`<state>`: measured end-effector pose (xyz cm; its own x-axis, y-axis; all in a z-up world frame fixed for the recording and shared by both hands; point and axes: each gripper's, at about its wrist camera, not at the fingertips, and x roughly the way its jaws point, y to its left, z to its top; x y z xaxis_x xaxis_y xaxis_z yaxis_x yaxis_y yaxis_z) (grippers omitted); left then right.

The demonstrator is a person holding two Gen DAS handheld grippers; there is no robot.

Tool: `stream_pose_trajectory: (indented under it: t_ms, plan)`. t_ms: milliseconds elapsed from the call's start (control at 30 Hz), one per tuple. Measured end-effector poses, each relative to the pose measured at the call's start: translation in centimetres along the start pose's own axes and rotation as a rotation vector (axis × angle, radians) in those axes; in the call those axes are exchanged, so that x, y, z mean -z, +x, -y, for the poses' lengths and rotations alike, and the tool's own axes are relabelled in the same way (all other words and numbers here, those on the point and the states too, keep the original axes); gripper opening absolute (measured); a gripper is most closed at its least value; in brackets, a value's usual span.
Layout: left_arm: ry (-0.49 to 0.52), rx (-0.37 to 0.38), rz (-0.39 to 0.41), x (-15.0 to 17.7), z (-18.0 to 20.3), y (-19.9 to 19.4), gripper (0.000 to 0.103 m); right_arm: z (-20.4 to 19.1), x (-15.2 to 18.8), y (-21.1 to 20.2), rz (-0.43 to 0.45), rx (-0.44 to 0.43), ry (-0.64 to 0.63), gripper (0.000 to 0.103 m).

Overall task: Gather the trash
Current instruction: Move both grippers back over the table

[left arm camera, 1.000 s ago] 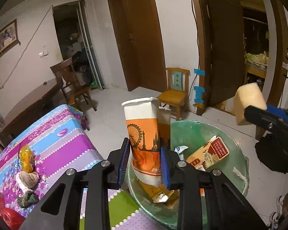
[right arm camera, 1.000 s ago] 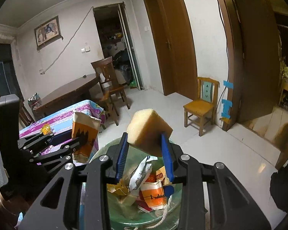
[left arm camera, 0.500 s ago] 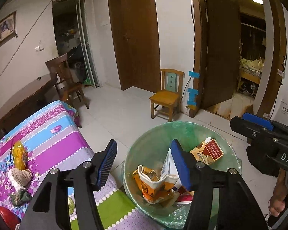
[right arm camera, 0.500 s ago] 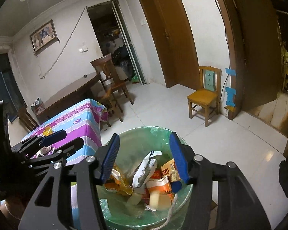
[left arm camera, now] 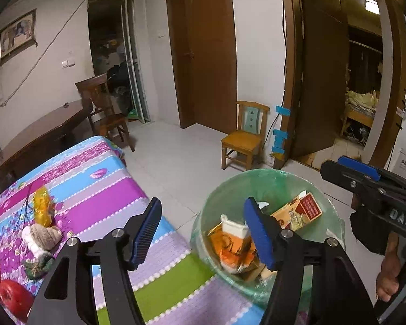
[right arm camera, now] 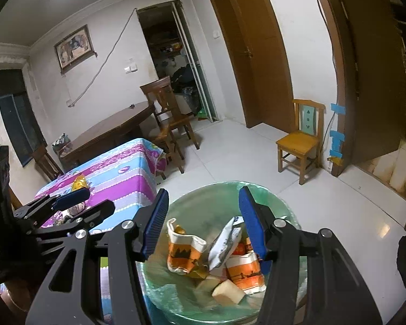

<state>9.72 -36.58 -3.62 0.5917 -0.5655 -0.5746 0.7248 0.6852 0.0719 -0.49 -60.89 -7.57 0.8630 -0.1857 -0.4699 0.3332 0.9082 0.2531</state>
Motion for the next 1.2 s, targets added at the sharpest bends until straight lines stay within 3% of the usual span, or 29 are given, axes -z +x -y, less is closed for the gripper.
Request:
stream_pose_trajectory:
  t_ms: [167, 367, 567, 667, 767, 900, 967, 1000, 1067, 1133, 1167, 1200]
  plan:
    - [0.013, -0.015, -0.01, 2.1, -2.9, -2.7, 0.071, -1.6, 0.1, 0.9, -0.022, -0.055, -0.026, 0.052]
    - [0.088, -0.039, -0.06, 6.5, -6.4, -6.3, 0.073, -7.3, 1.1, 3.4, -0.092, -0.198, -0.172, 0.052]
    - [0.359, -0.153, -0.053, 12.6, -8.9, -10.3, 0.078, -15.6, 1.5, 6.3, -0.156, -0.431, -0.402, 0.066]
    - [0.46, -0.207, -0.055, 14.5, -10.6, -11.0, 0.081, -20.0, 1.8, 9.0, -0.245, -0.594, -0.515, 0.072]
    - [0.481, -0.223, -0.08, 15.3, -11.9, -10.1, 0.081, -24.5, 3.0, 13.3, -0.387, -0.725, -0.57, 0.072]
    - [0.495, -0.237, -0.098, 16.2, -13.3, -8.6, 0.081, -27.4, 4.2, 18.2, -0.509, -0.768, -0.567, 0.072]
    - [0.467, -0.206, -0.104, 16.5, -14.2, -8.1, 0.081, -28.2, 4.5, 20.1, -0.555, -0.801, -0.548, 0.072]
    - [0.458, -0.2, -0.11, 16.1, -14.1, -7.4, 0.081, -28.8, 4.8, 20.8, -0.579, -0.817, -0.549, 0.07]
    - [0.446, -0.182, -0.132, 16.4, -14.7, -6.5, 0.081, -29.6, 5.4, 21.7, -0.607, -0.815, -0.582, 0.057]
    - [0.45, -0.174, -0.157, 16.8, -14.9, -5.8, 0.075, -29.7, 6.2, 21.8, -0.623, -0.796, -0.615, 0.033]
    - [0.459, -0.172, -0.185, 17.2, -14.9, -5.3, 0.059, -29.8, 6.2, 21.8, -0.619, -0.786, -0.619, 0.024]
    - [0.468, -0.2, -0.186, 17.3, -14.9, -5.0, 0.05, -29.4, 6.1, 21.3, -0.607, -0.793, -0.623, 0.017]
